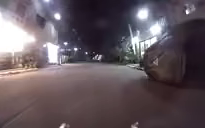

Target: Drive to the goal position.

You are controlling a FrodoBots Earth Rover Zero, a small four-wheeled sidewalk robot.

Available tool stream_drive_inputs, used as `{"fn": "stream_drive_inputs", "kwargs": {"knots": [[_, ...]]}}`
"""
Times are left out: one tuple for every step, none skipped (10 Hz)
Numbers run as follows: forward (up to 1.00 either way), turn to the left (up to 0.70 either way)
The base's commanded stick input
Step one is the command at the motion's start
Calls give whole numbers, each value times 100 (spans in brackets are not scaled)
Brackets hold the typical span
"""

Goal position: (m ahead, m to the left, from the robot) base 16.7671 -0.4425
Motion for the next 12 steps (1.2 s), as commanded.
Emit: {"fn": "stream_drive_inputs", "kwargs": {"knots": [[100,0],[100,0],[100,0],[100,0],[100,0],[100,0],[100,0],[100,0],[100,-4],[100,-14],[100,-35],[100,-12]]}}
